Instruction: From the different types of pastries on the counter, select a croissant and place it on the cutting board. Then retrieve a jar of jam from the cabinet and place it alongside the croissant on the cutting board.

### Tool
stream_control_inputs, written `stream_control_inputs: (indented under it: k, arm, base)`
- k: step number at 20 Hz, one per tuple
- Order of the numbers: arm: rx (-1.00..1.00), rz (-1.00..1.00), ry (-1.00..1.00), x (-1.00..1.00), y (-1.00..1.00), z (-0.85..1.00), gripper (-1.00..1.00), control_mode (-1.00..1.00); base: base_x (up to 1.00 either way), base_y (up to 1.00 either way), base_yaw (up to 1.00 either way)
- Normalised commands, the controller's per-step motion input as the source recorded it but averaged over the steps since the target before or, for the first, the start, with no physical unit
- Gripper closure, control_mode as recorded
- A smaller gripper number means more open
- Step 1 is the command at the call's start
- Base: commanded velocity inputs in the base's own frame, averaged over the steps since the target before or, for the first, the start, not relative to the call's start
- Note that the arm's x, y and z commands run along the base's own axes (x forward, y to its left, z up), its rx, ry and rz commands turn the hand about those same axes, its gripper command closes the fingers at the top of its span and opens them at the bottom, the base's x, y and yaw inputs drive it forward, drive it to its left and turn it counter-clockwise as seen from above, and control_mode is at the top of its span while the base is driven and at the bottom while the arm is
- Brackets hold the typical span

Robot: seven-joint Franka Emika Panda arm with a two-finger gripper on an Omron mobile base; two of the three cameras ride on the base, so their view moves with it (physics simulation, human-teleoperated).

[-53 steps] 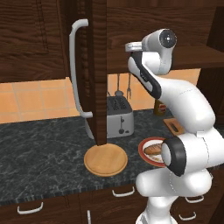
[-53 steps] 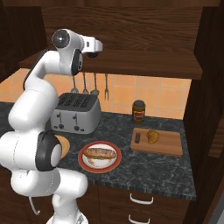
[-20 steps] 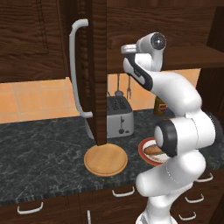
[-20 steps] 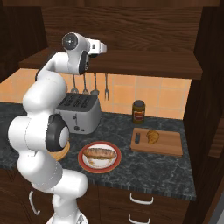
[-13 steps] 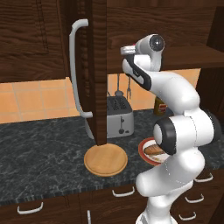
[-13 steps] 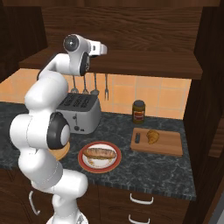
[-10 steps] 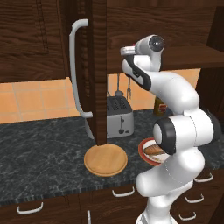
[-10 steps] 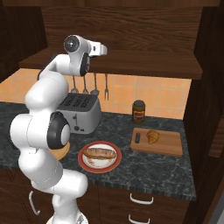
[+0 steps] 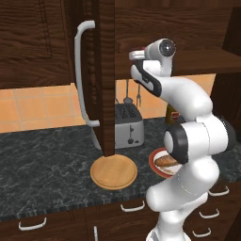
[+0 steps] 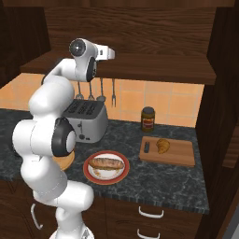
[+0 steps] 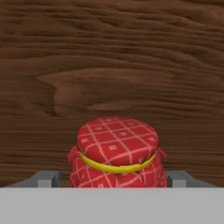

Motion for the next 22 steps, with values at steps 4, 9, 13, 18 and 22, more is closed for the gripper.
stream_control_inputs:
  k: [4,9,13,18,22]
  arm:
    - [0.00,0.00,0.00,-0.01,0.00,0.00,1.00,-1.00]
    - [0.00,0.00,0.00,-0.38,-0.01,0.07,1.00,-1.00]
    - [0.01,0.00,-0.02,-0.72,-0.03,0.09,1.00,-1.00]
    - [0.00,0.00,-0.03,-0.69,-0.01,0.15,1.00,-1.00]
    - [0.00,0.00,-0.01,-0.56,0.00,0.19,1.00,-1.00]
  base:
    - [0.00,0.00,0.00]
    - [0.00,0.00,0.00]
    - [0.00,0.00,0.00]
    - [0.00,0.00,0.00]
    - [0.00,0.00,0.00]
